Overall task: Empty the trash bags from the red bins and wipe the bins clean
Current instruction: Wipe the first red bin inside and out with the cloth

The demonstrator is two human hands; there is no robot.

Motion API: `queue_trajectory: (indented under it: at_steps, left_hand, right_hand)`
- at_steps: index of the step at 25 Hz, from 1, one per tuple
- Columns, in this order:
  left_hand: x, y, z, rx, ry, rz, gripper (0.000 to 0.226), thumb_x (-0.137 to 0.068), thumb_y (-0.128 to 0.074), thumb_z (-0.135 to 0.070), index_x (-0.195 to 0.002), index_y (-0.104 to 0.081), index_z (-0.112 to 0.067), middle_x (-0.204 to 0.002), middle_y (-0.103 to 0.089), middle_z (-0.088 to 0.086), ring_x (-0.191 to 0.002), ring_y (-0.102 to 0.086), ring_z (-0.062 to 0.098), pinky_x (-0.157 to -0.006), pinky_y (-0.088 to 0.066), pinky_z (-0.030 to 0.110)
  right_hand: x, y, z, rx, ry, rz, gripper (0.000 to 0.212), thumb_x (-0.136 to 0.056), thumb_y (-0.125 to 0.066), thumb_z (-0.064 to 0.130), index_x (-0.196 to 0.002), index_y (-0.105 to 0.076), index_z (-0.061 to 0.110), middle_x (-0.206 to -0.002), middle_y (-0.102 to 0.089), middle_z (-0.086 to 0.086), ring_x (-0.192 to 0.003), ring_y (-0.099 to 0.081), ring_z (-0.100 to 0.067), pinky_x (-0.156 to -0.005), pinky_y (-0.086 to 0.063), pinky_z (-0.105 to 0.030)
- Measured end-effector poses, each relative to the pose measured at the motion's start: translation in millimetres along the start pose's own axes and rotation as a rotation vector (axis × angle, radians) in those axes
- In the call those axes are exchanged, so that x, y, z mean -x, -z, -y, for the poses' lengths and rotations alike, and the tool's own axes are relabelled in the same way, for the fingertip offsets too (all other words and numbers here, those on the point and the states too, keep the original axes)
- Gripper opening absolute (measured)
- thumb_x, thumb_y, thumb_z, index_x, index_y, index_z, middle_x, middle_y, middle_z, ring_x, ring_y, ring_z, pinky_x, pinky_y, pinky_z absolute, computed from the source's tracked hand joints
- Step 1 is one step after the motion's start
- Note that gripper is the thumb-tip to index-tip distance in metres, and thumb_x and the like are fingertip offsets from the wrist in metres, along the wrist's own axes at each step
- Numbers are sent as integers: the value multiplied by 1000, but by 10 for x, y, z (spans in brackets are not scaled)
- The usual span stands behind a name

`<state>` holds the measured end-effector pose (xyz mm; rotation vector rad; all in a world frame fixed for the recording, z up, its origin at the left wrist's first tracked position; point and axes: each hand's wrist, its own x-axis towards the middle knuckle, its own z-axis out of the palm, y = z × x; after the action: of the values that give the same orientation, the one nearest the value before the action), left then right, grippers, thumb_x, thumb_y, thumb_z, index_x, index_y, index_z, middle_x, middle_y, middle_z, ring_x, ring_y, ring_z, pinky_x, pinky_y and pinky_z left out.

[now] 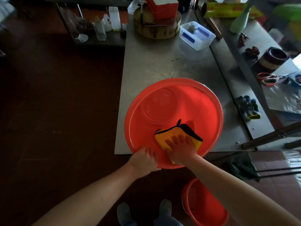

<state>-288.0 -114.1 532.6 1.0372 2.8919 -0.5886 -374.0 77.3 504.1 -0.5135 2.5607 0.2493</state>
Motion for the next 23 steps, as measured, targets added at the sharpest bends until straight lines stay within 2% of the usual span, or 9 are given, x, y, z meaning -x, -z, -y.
queue_trajectory:
  at_steps: [3, 7, 9, 11, 13, 15, 18, 21, 23]
  left_hand:
    - [-26, 38, -3, -6, -8, 21, 67, -93, -41, -72, -91, -73, -13, -91, -75, 9, -83, -72, 25, -83, -56, 34]
    - [-16, 57, 66, 1, -52, 38, 72, -99, -30, -67, -101, -68, -6, -99, -73, 15, -92, -69, 31, -89, -53, 39]
    - [-12, 88, 122, -7, -37, 39, 72, -98, -31, -68, -105, -66, -5, -101, -72, 14, -92, -69, 30, -87, -53, 38]
    - [-34, 89, 169, 15, -44, 38, 73, -99, -29, -67, -107, -65, -4, -103, -72, 16, -94, -68, 31, -87, -53, 39]
    - [-38, 82, 213, 18, -53, 8, 74, -99, -28, -68, -105, -66, -5, -100, -73, 15, -90, -69, 29, -83, -54, 37]
    - [-26, 49, 244, 34, -51, 2, 73, -99, -27, -67, -102, -68, -7, -96, -73, 13, -85, -69, 27, -79, -54, 35]
    - [-69, -82, 228, 41, -100, -20, 76, -101, -16, -60, -106, -67, -4, -98, -72, 17, -88, -69, 31, -82, -55, 39]
    - [-61, -193, 194, -9, -159, -67, 72, -97, -32, -67, -94, -72, -7, -88, -74, 13, -79, -71, 28, -77, -57, 36]
    - [-65, -243, 172, -26, -155, -40, 73, -98, -32, -68, -93, -71, -6, -87, -73, 14, -79, -71, 29, -77, -57, 36]
  right_hand:
    - [76, 74, -83, 60, -67, 44, 66, -96, -13, 65, -157, -19, 41, -168, -11, -1, -155, -1, -29, -121, 5, -53]
    - [282, 110, 223, -47, -88, 125, 68, -96, -13, 67, -159, -11, 40, -169, -4, 1, -155, 1, -29, -120, 4, -53]
    - [409, 146, 286, -49, -50, 128, 67, -97, -11, 65, -159, -11, 40, -169, -8, -2, -153, -7, -32, -119, -4, -54]
    - [505, 198, 259, 14, 24, 67, 67, -95, -7, 62, -157, -20, 38, -164, -22, -7, -146, -22, -36, -113, -17, -54]
    - [522, 255, 223, 45, 61, 10, 73, -90, -2, 63, -153, -29, 39, -156, -35, -6, -138, -34, -35, -108, -23, -51]
    - [387, 272, 213, 0, 39, 10, 67, -93, -8, 66, -154, -26, 42, -159, -32, -3, -143, -29, -33, -113, -16, -55]
    - [-23, 186, 227, -58, 25, 73, 65, -96, -14, 68, -157, -16, 44, -167, -15, -2, -152, -10, -32, -119, 0, -58]
    - [-457, 55, 230, -90, 12, 38, 63, -100, -19, 65, -158, -19, 40, -167, -16, -3, -152, -13, -34, -120, -4, -59]
    - [-729, 8, 239, -102, -6, 15, 62, -101, -22, 63, -157, -23, 38, -165, -21, -5, -151, -15, -35, -119, -5, -60]
